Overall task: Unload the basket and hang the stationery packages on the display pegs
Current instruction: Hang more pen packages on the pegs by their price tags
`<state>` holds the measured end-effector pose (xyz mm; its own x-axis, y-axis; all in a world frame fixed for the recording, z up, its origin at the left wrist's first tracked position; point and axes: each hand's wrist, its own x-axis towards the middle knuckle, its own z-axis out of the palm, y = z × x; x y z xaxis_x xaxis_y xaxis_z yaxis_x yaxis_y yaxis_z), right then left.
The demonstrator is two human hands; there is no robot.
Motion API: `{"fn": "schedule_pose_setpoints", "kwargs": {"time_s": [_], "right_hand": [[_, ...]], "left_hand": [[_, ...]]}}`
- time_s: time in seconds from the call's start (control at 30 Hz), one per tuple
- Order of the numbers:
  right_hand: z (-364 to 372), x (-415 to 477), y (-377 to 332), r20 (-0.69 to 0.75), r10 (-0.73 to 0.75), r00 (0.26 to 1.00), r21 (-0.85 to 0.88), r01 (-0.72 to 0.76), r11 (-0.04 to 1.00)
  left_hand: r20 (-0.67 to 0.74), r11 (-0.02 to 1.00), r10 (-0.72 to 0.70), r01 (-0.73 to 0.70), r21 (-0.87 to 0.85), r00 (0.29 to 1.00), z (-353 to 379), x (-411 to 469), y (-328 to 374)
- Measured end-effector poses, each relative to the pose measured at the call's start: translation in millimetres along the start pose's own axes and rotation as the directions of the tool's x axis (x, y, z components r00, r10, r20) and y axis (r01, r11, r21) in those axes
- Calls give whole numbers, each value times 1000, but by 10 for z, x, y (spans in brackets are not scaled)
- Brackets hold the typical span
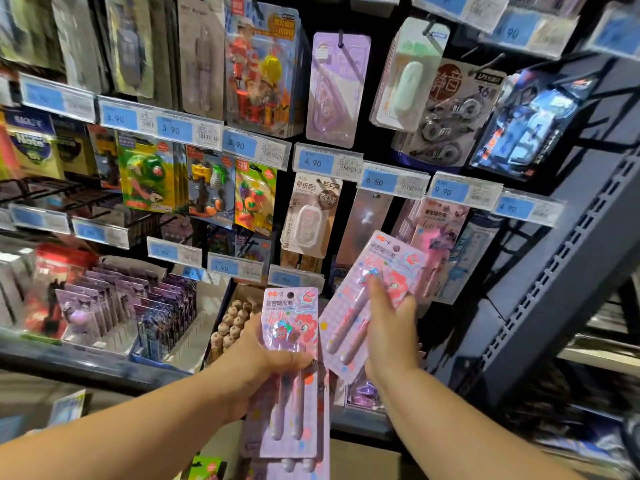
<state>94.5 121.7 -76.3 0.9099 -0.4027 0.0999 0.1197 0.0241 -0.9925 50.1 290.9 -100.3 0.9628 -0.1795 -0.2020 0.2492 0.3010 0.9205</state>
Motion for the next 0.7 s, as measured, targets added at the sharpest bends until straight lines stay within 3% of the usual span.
{"fn": "schedule_pose_setpoints", "kwargs": {"time_s": [0.13,0.33,0.7], "right_hand": [[28,-127,76,163,37,986,-64,-27,998],[-239,199,-120,77,-55,995,-19,57,998],[-800,603,31,-37,-113,993,-124,108,986]], "left_hand": [[32,999,19,-20,32,999,54,-34,18],[0,1000,29,-29,-4,1000,-41,5,43],[-8,996,65,-66,-68,998,-182,87,153]]}}
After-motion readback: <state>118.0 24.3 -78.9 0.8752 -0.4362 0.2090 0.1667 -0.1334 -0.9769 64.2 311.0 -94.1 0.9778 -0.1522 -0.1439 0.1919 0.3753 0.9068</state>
